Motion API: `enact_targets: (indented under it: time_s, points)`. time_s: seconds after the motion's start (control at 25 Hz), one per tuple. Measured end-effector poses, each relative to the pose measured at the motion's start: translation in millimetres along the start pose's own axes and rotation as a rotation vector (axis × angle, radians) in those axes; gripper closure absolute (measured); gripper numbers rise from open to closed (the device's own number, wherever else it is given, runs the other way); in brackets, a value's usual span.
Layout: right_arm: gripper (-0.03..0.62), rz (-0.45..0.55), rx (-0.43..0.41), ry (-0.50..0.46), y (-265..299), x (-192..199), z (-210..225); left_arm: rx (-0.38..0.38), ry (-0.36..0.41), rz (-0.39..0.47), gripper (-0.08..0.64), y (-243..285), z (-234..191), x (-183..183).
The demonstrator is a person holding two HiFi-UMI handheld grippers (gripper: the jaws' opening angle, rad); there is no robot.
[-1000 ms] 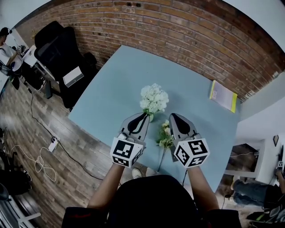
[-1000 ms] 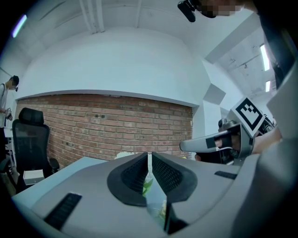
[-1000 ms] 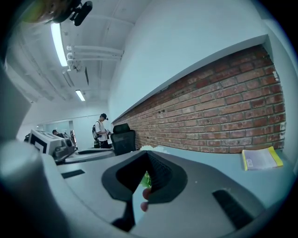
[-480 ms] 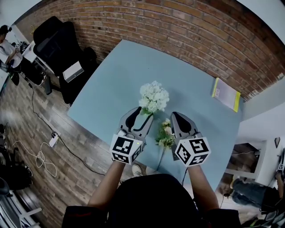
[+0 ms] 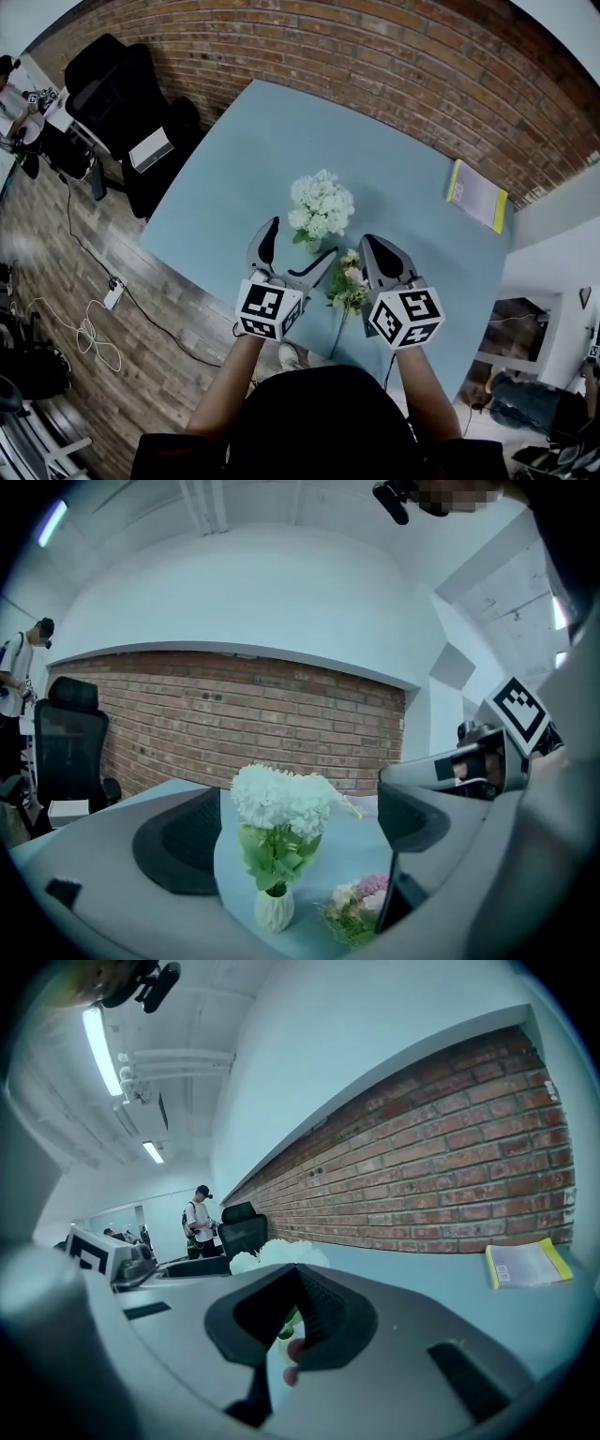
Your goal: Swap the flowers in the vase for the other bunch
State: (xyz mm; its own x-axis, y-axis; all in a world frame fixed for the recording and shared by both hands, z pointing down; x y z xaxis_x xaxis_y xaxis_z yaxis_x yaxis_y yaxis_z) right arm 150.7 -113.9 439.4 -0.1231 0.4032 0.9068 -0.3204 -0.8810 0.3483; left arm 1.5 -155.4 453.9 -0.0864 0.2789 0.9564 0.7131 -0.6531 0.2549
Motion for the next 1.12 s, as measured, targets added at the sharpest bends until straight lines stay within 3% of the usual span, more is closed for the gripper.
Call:
enact_targets:
  time_s: [0.28,1.12]
  points:
    - [0.578,-0.019,0.003,0.011,7,5,5,0.012,0.047,-0.028,-0.04,16,6,6]
    - [0.58,-0.055,0.022,0.038,22,12,27,-0.004,0.038,-0.078,-0.04,48,-9,14]
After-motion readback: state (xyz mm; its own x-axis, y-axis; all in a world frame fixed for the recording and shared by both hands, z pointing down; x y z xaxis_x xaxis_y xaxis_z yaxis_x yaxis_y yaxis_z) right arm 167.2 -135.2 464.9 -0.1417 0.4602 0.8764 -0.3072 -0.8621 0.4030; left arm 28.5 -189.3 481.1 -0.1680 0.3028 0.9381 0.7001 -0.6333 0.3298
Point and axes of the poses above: the fingertips, and each gripper's own axes: y forward along the fingers, z to its right, x out of its underside, the point moved 5 cm from there along -y, backward along the fingers, and after that the axes turned 6 degrees about -z, right-handed, at the moved point
